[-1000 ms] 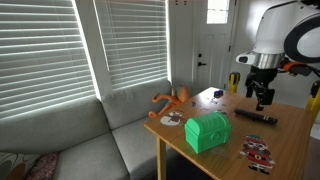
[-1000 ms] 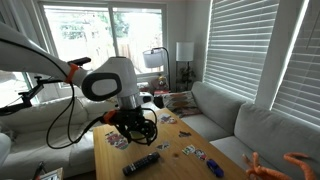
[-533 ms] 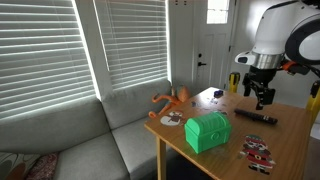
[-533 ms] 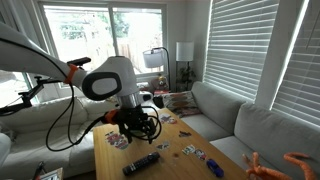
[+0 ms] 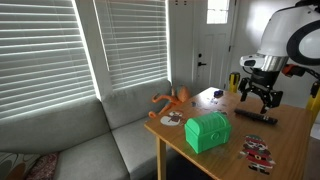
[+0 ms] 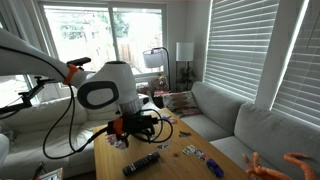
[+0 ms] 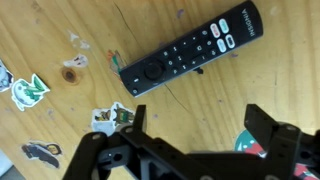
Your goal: Press the number four button on the remote
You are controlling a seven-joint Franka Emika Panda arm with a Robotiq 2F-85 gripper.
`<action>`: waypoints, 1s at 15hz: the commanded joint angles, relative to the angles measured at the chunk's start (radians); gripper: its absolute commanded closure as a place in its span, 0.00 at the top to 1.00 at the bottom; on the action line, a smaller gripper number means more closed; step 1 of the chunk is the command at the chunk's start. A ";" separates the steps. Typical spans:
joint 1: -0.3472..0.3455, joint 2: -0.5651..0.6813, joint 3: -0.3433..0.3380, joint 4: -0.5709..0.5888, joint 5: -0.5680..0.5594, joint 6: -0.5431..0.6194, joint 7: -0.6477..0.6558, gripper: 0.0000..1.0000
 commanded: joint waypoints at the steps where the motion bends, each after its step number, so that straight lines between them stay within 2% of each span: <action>1: 0.013 -0.028 -0.035 -0.025 0.102 -0.048 -0.158 1.00; 2: -0.012 -0.023 -0.018 -0.019 0.087 -0.047 -0.105 1.00; 6: -0.020 0.000 -0.007 -0.010 0.070 -0.029 -0.097 1.00; 7: -0.029 0.007 -0.006 -0.012 0.037 -0.011 -0.110 1.00; 13: -0.005 -0.002 -0.065 -0.031 0.135 0.010 -0.331 0.98; 14: -0.007 -0.001 -0.070 -0.031 0.148 0.003 -0.361 0.79; 15: -0.008 0.000 -0.076 -0.029 0.162 -0.003 -0.394 0.73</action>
